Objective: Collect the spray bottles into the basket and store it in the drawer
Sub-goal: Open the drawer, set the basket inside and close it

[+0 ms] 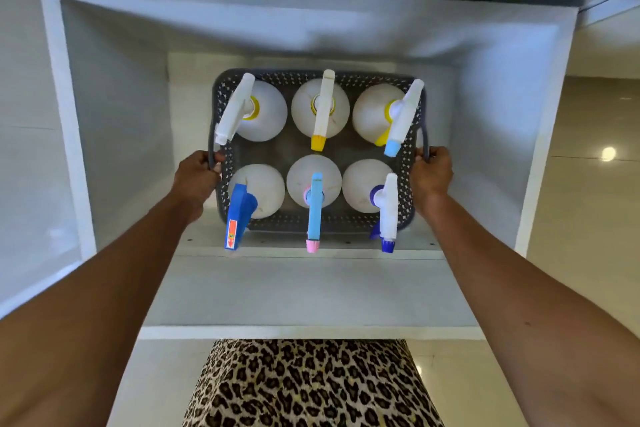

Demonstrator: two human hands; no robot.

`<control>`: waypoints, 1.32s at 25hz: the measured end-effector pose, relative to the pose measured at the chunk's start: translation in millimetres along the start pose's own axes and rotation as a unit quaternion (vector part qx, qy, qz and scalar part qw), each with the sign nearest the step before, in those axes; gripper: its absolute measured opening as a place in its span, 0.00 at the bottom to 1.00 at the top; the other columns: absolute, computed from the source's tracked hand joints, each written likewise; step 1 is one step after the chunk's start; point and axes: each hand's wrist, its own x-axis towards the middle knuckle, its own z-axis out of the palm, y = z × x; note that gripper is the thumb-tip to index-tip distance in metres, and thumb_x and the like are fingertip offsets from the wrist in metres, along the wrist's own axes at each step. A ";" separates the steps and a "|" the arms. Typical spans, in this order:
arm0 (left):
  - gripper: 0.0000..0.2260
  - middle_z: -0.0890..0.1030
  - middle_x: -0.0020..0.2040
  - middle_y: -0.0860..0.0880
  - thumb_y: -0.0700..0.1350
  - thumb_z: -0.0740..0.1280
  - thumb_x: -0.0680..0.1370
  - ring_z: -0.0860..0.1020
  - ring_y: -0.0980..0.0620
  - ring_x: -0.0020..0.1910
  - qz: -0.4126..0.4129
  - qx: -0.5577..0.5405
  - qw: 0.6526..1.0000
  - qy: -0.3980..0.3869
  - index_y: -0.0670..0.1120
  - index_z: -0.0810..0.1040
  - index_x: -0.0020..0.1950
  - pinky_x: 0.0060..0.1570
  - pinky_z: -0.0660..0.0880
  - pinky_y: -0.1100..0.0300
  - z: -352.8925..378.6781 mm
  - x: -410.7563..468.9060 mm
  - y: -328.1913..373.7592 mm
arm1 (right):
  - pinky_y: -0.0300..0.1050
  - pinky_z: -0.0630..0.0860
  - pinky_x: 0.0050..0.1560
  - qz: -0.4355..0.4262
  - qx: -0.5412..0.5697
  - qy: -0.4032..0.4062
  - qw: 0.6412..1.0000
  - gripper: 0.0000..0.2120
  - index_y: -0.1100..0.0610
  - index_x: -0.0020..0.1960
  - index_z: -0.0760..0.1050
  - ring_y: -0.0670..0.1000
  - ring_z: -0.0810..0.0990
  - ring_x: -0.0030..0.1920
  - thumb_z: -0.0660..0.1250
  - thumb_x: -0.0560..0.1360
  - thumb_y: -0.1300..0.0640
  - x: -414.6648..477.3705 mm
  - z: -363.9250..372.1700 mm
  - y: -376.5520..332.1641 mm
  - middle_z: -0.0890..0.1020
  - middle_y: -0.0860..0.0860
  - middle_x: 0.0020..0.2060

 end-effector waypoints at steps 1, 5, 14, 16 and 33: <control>0.09 0.76 0.47 0.45 0.34 0.61 0.76 0.71 0.46 0.47 -0.004 0.001 1.000 0.001 0.43 0.75 0.53 0.48 0.69 0.50 0.4 1.5 -0.5 | 0.30 0.67 0.35 0.002 -0.001 -0.003 1.000 0.09 0.65 0.55 0.73 0.51 0.74 0.44 0.58 0.76 0.67 -1.0 2.0 0.6 0.80 0.62 0.52; 0.12 0.75 0.52 0.45 0.34 0.60 0.76 0.72 0.47 0.50 -0.016 0.012 1.000 -0.015 0.41 0.74 0.59 0.54 0.71 0.51 0.6 0.7 1.6 | 0.37 0.69 0.44 0.002 -0.019 -0.013 1.000 0.10 0.64 0.56 0.70 0.56 0.77 0.49 0.57 0.76 0.66 -5.5 0.6 -0.5 0.79 0.62 0.53; 0.11 0.73 0.44 0.35 0.37 0.53 0.78 0.74 0.46 0.41 -0.099 0.008 0.995 -0.028 0.41 0.74 0.44 0.48 0.70 0.54 -11.3 -80.1 16.3 | 0.52 0.73 0.59 -0.117 -0.106 0.029 0.987 0.21 0.66 0.68 0.60 0.63 0.74 0.61 0.58 0.79 0.57 -75.3 -22.5 -10.3 0.74 0.65 0.61; 0.14 0.73 0.61 0.32 0.40 0.53 0.79 0.73 0.37 0.58 -0.033 0.100 0.994 0.021 0.36 0.70 0.61 0.58 0.69 0.49 -5.4 -110.8 16.6 | 0.48 0.70 0.62 -0.165 -0.090 0.056 0.981 0.22 0.66 0.68 0.60 0.62 0.72 0.63 0.59 0.79 0.56 -94.8 -29.1 -11.2 0.72 0.64 0.63; 0.38 0.42 0.73 0.41 0.48 0.66 0.74 0.40 0.41 0.72 0.398 0.459 0.793 0.045 0.40 0.42 0.72 0.70 0.44 0.48 19.1 -242.4 -114.2 | 0.57 0.51 0.74 -0.491 -0.412 -0.120 0.758 0.37 0.65 0.74 0.49 0.61 0.49 0.74 0.58 0.77 0.43 -261.1 -59.9 122.8 0.47 0.62 0.73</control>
